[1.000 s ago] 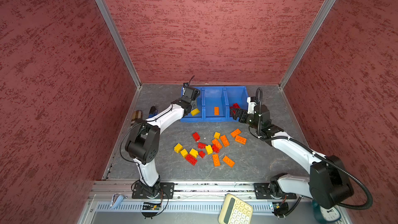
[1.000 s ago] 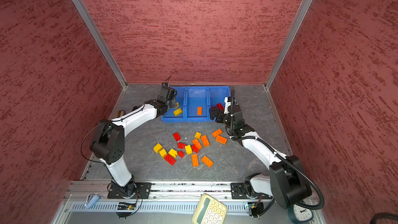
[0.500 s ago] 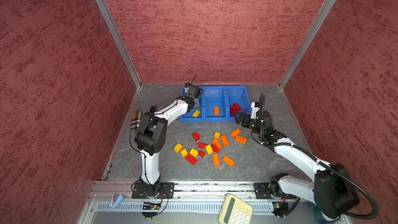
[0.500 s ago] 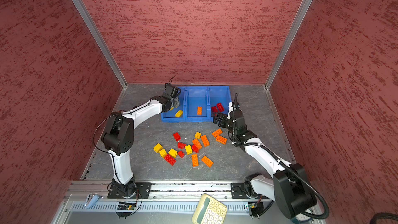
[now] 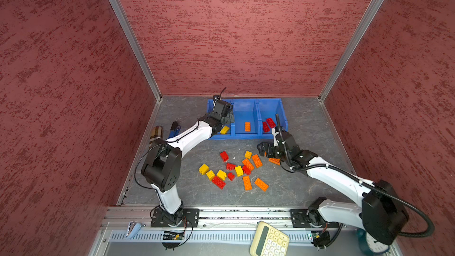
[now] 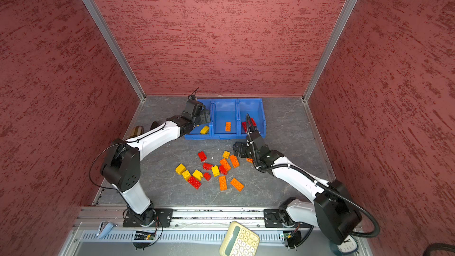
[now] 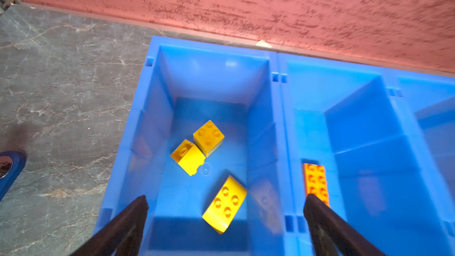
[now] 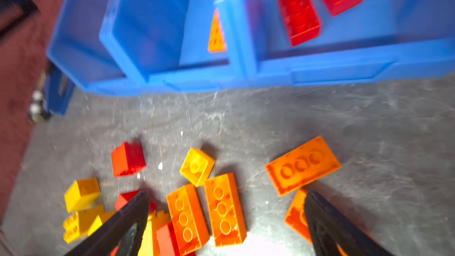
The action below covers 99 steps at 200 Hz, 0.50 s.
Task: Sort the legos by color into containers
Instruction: 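Drop the yellow brick in the near compartment while the right gripper reaches the pile, then grasp an orange brick with the right gripper and carry it over the middle compartment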
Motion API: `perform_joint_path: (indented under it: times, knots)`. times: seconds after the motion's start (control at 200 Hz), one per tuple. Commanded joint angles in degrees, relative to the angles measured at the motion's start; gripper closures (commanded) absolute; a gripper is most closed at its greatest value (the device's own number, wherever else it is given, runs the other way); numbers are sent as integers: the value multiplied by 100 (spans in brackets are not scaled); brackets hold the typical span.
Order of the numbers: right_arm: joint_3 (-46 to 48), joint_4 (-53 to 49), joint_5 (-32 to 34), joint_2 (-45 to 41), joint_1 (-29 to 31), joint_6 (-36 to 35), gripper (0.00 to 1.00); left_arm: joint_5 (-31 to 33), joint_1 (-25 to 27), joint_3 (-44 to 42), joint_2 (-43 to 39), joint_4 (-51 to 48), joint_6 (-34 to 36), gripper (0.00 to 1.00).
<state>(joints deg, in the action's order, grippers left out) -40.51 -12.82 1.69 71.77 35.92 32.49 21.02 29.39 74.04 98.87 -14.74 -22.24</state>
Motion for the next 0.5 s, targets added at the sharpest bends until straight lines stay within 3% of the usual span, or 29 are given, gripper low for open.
perform_joint_path:
  times: [0.0, 0.306, 0.491]
  knots:
    - [-294, -666, 498, 331, 381, -263, 1, -50, 50, -255, -307, 519, 106, 1]
    - [-757, -1230, 755, 1359, 758, -190, 28, 98, 41, -562, -530, 395, 75, 1]
    - [-869, -936, 81, 1684, 772, -497, 37, 141, 41, -610, -535, 283, 33, 1]
